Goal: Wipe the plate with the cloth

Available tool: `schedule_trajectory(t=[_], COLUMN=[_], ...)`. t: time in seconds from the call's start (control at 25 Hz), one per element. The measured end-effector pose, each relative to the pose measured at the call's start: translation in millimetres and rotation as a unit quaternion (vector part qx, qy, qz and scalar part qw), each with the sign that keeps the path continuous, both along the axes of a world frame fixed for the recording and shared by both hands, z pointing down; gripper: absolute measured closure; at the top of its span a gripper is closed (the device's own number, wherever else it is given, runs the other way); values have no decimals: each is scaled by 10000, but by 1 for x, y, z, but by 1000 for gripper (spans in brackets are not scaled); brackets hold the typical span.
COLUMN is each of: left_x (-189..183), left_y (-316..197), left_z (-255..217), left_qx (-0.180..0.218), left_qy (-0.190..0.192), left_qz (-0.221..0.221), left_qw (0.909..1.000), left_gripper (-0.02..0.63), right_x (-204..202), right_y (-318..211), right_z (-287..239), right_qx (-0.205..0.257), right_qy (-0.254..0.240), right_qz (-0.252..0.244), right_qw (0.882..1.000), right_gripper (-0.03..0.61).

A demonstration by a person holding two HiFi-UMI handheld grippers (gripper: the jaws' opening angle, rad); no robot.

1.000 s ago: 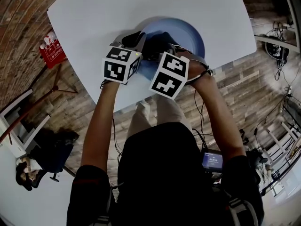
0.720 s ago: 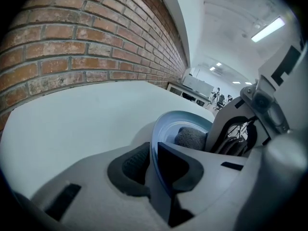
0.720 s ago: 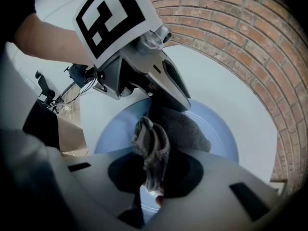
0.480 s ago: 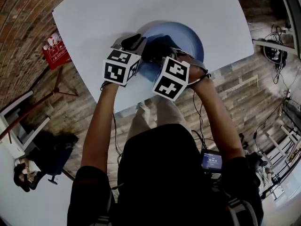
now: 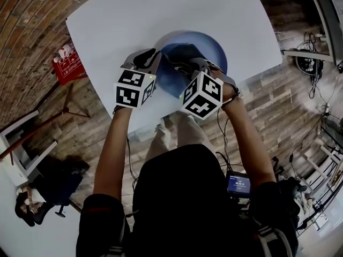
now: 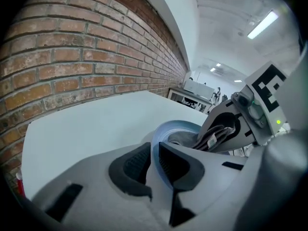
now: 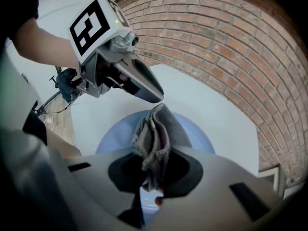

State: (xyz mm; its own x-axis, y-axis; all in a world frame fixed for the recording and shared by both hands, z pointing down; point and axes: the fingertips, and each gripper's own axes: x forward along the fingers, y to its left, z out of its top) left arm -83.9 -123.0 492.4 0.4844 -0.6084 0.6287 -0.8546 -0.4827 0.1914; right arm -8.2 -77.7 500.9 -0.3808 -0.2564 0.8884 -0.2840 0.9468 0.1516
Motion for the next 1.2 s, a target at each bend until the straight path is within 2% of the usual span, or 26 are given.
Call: schedule_trajectory(t=[0.28,0.52,0.68,0.88,1.2], left_x=[2,-1,-10,-19,-16], left_y=[20,46,67,93,140], left_z=[-33,-71,-101,-139,-195], left_qx=[300,652,972,1363,1839], left_qy=[46,19,83,201,301], left_qz=[19,-77,-198,-335,-144], left_qw=[9995,9978,9950,9899,9824], left_gripper=[579,594,594,595,595], right_x=[5,6,8,6,5], right_y=[1,16,23,38,85], right_z=[-41,-84,-113,-153,-213], right_qx=[398,636,928,1146,1470], right_qy=[-635,-1233,-1648,-2224,-2819], right_qz=[469,987,1567,2237,2668], right_qw=[9961,9854,9694,9420,9098], right_gripper=[528,528,528,528,528])
